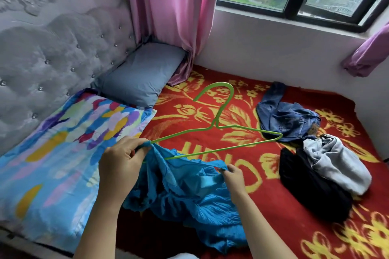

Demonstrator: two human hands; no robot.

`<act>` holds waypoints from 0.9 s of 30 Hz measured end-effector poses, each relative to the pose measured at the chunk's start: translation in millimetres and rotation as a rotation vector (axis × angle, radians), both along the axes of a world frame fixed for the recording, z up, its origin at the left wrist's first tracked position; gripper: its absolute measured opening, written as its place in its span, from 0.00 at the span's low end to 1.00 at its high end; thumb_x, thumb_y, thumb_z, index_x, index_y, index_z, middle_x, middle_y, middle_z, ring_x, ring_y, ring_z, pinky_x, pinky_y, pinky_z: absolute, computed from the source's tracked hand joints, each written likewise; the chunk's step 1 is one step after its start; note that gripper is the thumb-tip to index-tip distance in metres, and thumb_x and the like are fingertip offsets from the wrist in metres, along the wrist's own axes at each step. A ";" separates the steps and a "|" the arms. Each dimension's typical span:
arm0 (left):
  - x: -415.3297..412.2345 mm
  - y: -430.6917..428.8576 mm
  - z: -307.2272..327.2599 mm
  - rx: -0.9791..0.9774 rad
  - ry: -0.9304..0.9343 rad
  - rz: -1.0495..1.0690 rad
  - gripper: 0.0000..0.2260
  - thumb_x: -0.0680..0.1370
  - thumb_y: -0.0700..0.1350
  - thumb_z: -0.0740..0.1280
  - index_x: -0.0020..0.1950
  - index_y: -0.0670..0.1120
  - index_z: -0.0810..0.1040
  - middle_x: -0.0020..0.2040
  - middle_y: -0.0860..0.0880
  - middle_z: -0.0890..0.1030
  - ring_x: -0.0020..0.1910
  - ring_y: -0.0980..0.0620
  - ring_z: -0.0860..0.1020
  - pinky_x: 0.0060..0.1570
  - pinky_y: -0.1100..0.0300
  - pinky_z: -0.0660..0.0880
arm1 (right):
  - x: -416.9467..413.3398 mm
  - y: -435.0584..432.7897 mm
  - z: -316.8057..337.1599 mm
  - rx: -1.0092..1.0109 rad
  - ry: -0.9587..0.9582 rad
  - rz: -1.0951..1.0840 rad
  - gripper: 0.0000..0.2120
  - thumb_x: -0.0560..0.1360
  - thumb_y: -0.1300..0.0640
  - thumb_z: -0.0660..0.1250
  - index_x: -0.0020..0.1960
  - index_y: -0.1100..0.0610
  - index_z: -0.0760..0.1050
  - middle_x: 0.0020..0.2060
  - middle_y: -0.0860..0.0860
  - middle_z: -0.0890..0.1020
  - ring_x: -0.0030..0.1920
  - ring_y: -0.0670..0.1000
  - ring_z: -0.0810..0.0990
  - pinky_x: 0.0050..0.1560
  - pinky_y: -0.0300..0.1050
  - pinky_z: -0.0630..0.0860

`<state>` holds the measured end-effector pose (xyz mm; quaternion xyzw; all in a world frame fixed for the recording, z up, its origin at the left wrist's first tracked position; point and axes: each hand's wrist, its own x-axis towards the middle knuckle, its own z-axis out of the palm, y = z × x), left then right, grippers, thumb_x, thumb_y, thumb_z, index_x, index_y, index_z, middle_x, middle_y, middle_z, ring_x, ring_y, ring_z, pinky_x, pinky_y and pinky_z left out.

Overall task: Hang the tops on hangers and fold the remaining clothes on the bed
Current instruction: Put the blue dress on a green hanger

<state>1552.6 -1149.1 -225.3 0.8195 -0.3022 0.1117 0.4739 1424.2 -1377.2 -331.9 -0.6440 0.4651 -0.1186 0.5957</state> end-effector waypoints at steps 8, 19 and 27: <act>17.5 33.2 -7.8 -0.048 0.059 -0.087 0.23 0.67 0.26 0.71 0.41 0.56 0.84 0.39 0.67 0.78 0.36 0.67 0.75 0.38 0.77 0.68 | -41.6 -38.9 22.0 0.582 -0.434 0.093 0.14 0.49 0.61 0.78 0.29 0.63 0.76 0.29 0.58 0.78 0.30 0.53 0.78 0.33 0.43 0.76; 32.7 47.9 -25.7 0.002 0.067 -0.108 0.22 0.67 0.22 0.68 0.48 0.48 0.80 0.42 0.78 0.75 0.44 0.79 0.73 0.47 0.81 0.67 | -59.1 -72.1 61.1 0.508 -0.405 0.210 0.29 0.35 0.56 0.85 0.35 0.59 0.83 0.25 0.55 0.76 0.23 0.48 0.75 0.24 0.37 0.73; 33.5 49.2 -37.3 0.032 -0.047 -0.127 0.14 0.68 0.21 0.66 0.50 0.31 0.80 0.49 0.79 0.73 0.49 0.79 0.71 0.52 0.79 0.67 | -61.2 -101.3 67.7 0.581 -0.649 0.236 0.31 0.46 0.58 0.85 0.48 0.55 0.83 0.31 0.56 0.81 0.28 0.51 0.80 0.27 0.42 0.77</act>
